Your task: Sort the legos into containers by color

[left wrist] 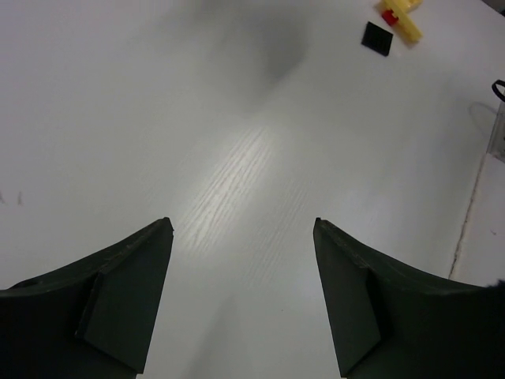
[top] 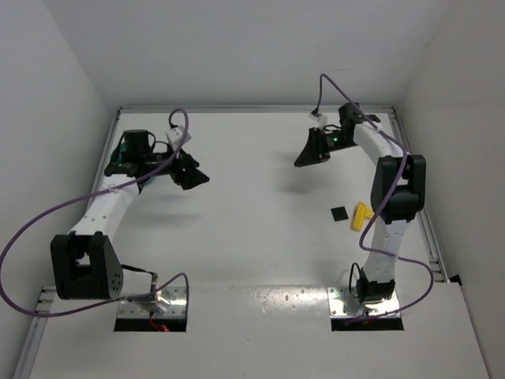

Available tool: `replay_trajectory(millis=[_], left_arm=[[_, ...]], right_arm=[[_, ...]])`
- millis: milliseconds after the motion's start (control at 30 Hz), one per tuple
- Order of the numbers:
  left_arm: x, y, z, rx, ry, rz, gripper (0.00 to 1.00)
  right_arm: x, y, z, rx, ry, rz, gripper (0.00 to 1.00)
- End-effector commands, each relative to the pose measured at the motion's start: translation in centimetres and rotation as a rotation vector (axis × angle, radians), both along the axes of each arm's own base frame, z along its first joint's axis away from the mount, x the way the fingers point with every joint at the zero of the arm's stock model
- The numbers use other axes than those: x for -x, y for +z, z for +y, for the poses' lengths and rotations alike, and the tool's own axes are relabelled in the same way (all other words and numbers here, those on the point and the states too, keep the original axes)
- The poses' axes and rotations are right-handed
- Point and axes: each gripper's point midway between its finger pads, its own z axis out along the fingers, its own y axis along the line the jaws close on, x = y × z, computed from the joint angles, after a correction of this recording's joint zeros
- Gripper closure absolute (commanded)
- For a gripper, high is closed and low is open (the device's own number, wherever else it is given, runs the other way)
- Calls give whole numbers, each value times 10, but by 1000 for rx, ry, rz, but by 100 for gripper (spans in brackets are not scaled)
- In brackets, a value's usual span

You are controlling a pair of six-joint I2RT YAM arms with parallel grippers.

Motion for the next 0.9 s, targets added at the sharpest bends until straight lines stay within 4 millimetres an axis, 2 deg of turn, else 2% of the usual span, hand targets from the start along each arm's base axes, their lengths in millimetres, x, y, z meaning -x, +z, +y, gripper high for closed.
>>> replay_trajectory(millis=[0, 33, 67, 133, 167, 200, 267, 300, 367, 433, 467, 500, 533, 567, 633, 767, 867], left_arm=[[1, 25, -22, 40, -48, -137, 22], [2, 24, -27, 47, -46, -130, 22], [4, 26, -37, 54, -62, -127, 22], [0, 28, -46, 80, -49, -107, 22], [-3, 30, -54, 87, -55, -105, 22], [-2, 29, -59, 104, -57, -80, 22], [-7, 32, -72, 117, -66, -76, 24], [-7, 38, -77, 125, -76, -90, 24], [-10, 37, -82, 121, -67, -94, 25], [-11, 40, -85, 122, -70, -117, 27], [-12, 40, -85, 123, -57, -109, 28], [-13, 42, -85, 126, -58, -122, 30], [-15, 46, -86, 135, -55, -130, 30], [-14, 42, -85, 135, -55, -127, 32], [-13, 45, -88, 158, -61, -124, 36], [-6, 44, -92, 184, -112, -153, 40], [2, 36, -94, 173, -171, -181, 41]], right_arm=[[1, 39, 50, -301, 66, 118, 81], [4, 47, 59, -344, 95, 126, 81], [8, 46, 75, -368, 138, 124, 81], [16, 65, 92, -446, 191, 181, 81], [16, 64, 100, -460, 215, 158, 81], [25, 69, 114, -476, 237, 232, 81], [27, 75, 131, -493, 288, 196, 81], [30, 83, 136, -493, 277, 258, 81], [30, 92, 147, -501, 291, 271, 81], [34, 92, 151, -501, 281, 297, 81], [34, 97, 151, -507, 279, 296, 81], [32, 102, 157, -524, 297, 216, 81], [39, 106, 160, -525, 269, 309, 81], [40, 118, 165, -558, 303, 202, 81], [47, 129, 169, -570, 291, 268, 81], [49, 120, 177, -559, 297, 308, 81], [51, 124, 181, -560, 311, 300, 81]])
